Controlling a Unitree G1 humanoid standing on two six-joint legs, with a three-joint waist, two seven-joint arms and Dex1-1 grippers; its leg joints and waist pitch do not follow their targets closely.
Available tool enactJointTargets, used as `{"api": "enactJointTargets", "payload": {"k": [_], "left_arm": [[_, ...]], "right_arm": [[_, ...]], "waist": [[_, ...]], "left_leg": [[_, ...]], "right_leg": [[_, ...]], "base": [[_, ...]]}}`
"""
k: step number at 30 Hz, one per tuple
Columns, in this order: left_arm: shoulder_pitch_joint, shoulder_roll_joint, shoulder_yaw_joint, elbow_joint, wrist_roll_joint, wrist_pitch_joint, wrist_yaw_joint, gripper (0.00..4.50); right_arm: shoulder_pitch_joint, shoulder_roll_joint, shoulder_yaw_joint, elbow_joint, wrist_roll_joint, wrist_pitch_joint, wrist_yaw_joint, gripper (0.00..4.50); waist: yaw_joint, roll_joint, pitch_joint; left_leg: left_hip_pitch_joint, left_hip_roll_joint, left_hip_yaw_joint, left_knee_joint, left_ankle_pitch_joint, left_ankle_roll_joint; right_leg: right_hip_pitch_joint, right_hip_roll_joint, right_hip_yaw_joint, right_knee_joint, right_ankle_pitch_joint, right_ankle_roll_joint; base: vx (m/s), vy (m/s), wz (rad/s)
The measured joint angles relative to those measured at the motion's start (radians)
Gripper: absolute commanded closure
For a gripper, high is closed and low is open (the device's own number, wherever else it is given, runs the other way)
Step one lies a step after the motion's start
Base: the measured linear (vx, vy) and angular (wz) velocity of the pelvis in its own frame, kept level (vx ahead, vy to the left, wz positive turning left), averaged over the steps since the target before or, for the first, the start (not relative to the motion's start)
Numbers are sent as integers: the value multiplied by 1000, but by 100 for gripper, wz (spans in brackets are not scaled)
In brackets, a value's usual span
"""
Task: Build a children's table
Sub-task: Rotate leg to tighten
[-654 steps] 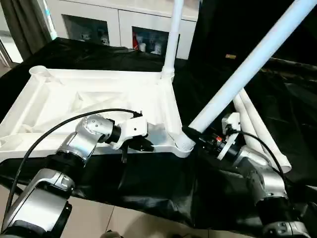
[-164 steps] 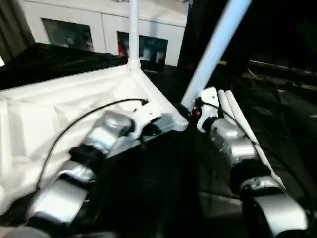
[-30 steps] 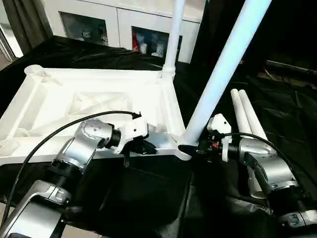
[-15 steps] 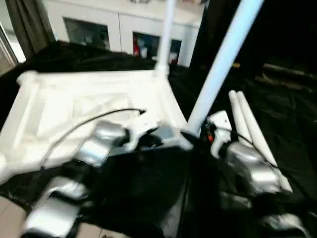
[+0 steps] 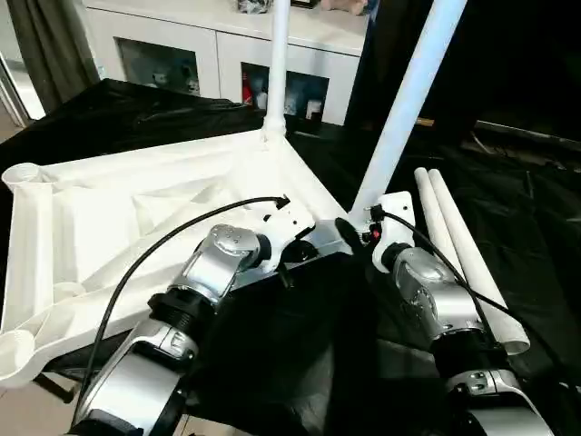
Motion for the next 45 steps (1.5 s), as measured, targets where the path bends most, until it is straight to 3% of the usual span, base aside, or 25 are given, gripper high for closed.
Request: {"api": "enactJointTargets", "payload": {"k": [12,21,22,31,37,45], "left_arm": [[53,182,3,-72,-80,-149,-301,450],[74,215,-6,-104,-109,-140,-410,450],[78,217,-6,-110,-110,-140,-412,450],[85,226,-7,-120,-116,-138,-433,450],[77,189,-2,-104,-93,-124,-345,450],[-1,3,23,15,-35,0,-24,450]], "right_arm": [[67,-248,116,-151,57,8,494,81],[87,-248,156,-173,75,6,583,81],[88,-248,156,-173,79,7,588,103],[97,-256,156,-190,87,27,607,165],[107,-194,115,-168,92,46,490,172],[15,17,-31,-6,63,42,-20,174]], "waist": [[4,2,2],[9,2,2],[10,2,2],[13,2,2],[14,2,2],[5,3,1]], "left_leg": [[-1,2,3,-13,-1,4],[0,2,6,-12,-3,3],[0,2,6,-12,-3,2],[0,2,5,-12,-3,2],[3,2,5,-9,-3,2],[3,0,4,1,-2,1]], "right_leg": [[-12,2,-2,11,3,-8],[-12,1,0,12,2,-10],[-12,1,0,13,2,-10],[-11,1,0,13,2,-10],[-8,1,1,15,2,-10],[-3,-1,4,12,0,-3]], "base": [[19,-5,0],[0,0,0],[0,0,0],[0,0,0],[0,0,0],[0,0,0]]}}
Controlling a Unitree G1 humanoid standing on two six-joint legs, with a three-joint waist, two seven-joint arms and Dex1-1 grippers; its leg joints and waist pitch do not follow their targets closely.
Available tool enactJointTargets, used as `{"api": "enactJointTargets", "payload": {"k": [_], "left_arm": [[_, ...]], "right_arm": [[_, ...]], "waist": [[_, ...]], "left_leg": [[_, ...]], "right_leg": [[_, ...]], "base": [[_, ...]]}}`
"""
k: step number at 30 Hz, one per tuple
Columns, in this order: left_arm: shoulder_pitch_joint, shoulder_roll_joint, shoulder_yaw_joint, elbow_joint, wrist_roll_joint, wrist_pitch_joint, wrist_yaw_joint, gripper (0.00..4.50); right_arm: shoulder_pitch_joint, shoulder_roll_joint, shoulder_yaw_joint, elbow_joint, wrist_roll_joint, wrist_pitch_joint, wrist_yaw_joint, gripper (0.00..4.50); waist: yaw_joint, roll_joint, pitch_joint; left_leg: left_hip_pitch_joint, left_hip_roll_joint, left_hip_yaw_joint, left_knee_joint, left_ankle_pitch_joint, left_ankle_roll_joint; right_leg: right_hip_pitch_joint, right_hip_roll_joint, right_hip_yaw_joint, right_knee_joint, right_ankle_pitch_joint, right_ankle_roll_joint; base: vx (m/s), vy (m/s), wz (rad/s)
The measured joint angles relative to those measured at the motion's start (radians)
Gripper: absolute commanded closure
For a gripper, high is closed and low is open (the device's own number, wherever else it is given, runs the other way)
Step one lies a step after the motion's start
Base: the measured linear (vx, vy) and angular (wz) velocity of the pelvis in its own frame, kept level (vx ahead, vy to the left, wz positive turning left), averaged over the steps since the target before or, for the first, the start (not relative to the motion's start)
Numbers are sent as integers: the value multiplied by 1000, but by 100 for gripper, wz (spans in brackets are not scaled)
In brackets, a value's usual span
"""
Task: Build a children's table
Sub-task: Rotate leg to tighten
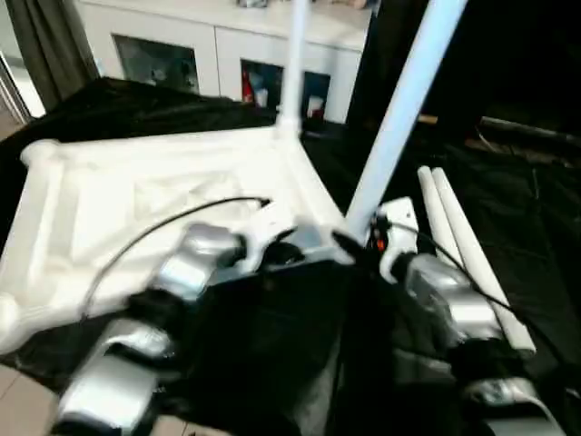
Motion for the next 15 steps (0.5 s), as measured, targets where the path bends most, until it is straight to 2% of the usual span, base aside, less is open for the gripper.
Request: {"api": "enactJointTargets", "payload": {"k": [5,7,10,11,15], "left_arm": [[-5,-52,0,4,18,41,60,450],[-5,-56,0,5,24,40,63,450],[-5,-56,-2,5,26,32,63,450],[-5,-51,-4,4,25,28,57,450],[1,-15,-10,-15,23,9,21,450]], "right_arm": [[-14,41,-26,14,-29,-2,-111,174],[-14,41,-26,23,-37,-19,-112,104],[-14,40,-23,29,-38,-27,-101,104],[-13,26,-13,29,-41,-33,-80,65],[4,-42,40,5,-48,-48,49,65]], "waist": [[1,4,-4],[1,6,-6],[0,7,-7],[0,7,-7],[-3,8,-7]], "left_leg": [[0,0,-1,0,0,0],[-1,0,-1,0,0,0],[-1,0,-2,-1,0,0],[-2,0,-2,-1,0,0],[-2,1,-2,-2,0,0]], "right_leg": [[2,0,-1,-1,0,1],[3,0,-1,-1,0,1],[2,0,-1,-1,0,1],[2,0,-1,-1,0,1],[0,0,-2,-1,0,2]], "base": [[0,0,0],[0,0,0],[0,0,0],[0,0,0],[0,0,0]]}}
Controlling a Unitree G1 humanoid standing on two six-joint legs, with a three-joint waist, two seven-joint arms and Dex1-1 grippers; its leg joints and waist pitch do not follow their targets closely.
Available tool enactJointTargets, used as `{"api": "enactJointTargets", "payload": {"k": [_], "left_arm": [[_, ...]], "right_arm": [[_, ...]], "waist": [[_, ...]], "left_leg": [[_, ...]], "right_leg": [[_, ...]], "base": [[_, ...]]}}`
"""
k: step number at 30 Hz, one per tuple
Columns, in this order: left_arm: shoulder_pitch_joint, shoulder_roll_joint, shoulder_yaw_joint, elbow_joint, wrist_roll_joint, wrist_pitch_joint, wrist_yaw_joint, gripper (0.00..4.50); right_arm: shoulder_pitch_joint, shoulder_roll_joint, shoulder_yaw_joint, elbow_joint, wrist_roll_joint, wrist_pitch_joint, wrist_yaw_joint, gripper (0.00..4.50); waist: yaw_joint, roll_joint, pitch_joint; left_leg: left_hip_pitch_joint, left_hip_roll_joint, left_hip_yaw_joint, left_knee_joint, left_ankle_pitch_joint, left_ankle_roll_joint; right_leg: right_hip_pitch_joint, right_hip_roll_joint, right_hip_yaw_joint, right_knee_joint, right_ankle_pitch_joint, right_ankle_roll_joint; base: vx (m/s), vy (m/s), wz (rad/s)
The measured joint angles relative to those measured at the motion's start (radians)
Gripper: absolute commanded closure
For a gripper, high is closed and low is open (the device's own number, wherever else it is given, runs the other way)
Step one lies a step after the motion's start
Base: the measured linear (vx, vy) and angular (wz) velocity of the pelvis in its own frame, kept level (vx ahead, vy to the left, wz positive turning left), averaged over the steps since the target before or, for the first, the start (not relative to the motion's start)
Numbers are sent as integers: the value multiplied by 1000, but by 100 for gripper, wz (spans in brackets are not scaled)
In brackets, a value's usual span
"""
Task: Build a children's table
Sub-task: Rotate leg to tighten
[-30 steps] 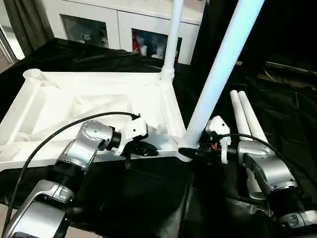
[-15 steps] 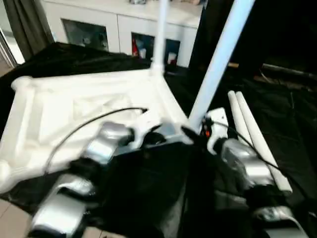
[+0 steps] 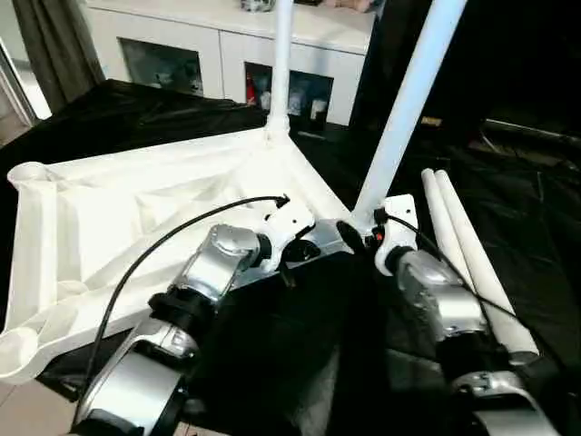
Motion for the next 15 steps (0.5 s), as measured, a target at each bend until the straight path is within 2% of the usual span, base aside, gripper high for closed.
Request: {"api": "enactJointTargets", "payload": {"k": [4,9,12,15], "left_arm": [[10,44,2,-11,-17,-32,-63,450],[50,144,11,-57,-62,-90,-217,450],[69,187,9,-87,-89,-101,-314,450],[75,198,4,-98,-97,-101,-355,450]], "right_arm": [[16,-71,25,-19,0,-15,152,65],[34,-153,67,-59,31,-22,345,65],[39,-178,88,-87,59,-20,441,65],[39,-186,93,-101,68,-21,497,65]], "waist": [[-3,1,0],[-7,1,0],[0,1,1],[2,0,2]], "left_leg": [[0,1,0,-4,0,0],[-1,1,1,-13,0,0],[-1,1,2,-13,0,1],[-2,1,4,-13,0,2]], "right_leg": [[-3,1,-1,1,3,-3],[-8,3,-1,1,1,-3],[-9,3,-1,0,0,-3],[-9,1,0,0,0,-4]], "base": [[0,0,0],[0,0,0],[0,0,0],[0,0,0]]}}
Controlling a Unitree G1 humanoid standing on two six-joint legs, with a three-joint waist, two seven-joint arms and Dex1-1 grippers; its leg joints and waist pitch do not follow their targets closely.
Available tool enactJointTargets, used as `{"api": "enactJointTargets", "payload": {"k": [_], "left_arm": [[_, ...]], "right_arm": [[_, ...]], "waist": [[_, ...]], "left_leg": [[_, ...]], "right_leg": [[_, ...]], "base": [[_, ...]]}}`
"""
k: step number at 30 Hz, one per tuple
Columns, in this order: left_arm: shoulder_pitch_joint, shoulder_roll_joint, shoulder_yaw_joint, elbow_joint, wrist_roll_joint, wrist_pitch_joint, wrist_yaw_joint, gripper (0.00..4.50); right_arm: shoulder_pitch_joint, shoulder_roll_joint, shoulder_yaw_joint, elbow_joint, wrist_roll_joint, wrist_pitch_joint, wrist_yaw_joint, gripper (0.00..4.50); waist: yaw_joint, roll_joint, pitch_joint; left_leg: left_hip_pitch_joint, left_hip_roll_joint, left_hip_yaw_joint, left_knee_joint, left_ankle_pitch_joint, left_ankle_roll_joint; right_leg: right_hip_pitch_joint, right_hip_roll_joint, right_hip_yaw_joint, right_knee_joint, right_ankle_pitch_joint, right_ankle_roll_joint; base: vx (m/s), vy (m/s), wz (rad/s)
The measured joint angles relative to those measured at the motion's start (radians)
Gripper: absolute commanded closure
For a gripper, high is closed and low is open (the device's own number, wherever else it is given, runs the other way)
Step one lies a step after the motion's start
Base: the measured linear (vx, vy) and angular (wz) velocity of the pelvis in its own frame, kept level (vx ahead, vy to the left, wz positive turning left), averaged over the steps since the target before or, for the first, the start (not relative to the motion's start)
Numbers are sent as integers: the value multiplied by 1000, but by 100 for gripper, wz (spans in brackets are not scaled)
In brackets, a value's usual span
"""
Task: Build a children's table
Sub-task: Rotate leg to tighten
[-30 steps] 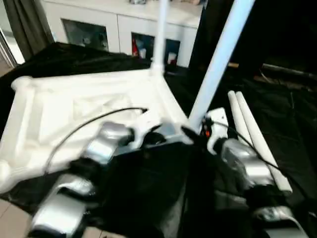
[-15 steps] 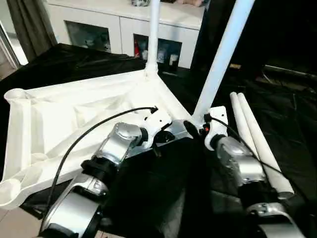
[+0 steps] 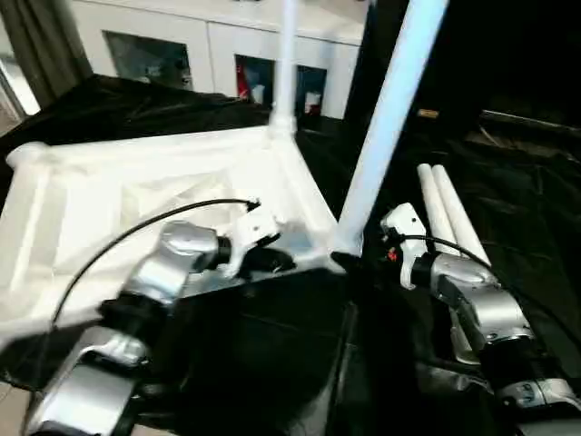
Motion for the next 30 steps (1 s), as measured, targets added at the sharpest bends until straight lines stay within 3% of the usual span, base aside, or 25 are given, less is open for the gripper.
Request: {"api": "enactJointTargets", "payload": {"k": [6,7,12,20,25,30], "left_arm": [[11,16,0,-13,-10,0,-25,450],[12,18,0,-14,-11,0,-26,450],[13,20,0,-17,-11,0,-33,450],[14,16,-3,-16,-10,-2,-37,450],[-29,-56,-1,58,26,8,89,450],[-88,-189,16,159,73,60,347,450]], "right_arm": [[8,-21,19,-11,16,6,65,65],[7,-25,21,-13,19,6,70,90],[7,-28,20,-14,24,11,73,130],[34,-24,14,-35,35,24,65,172],[25,46,-18,-4,-5,21,-134,174],[-49,197,-107,105,-31,49,-520,176]], "waist": [[0,-2,1],[0,-2,1],[0,-3,2],[3,-3,2],[2,-2,0],[1,-2,-2]], "left_leg": [[1,0,0,0,0,-1],[1,0,0,0,0,-1],[1,0,0,0,0,-1],[1,0,0,1,0,0],[3,0,0,8,0,-1],[3,-2,-1,13,0,-1]], "right_leg": [[0,0,0,1,0,0],[0,0,0,1,0,0],[1,0,0,1,0,0],[2,0,0,1,0,0],[7,-1,1,2,1,0],[10,-3,3,0,-3,6]], "base": [[0,0,0],[0,0,0],[0,0,0],[0,0,0],[0,0,0],[0,0,0]]}}
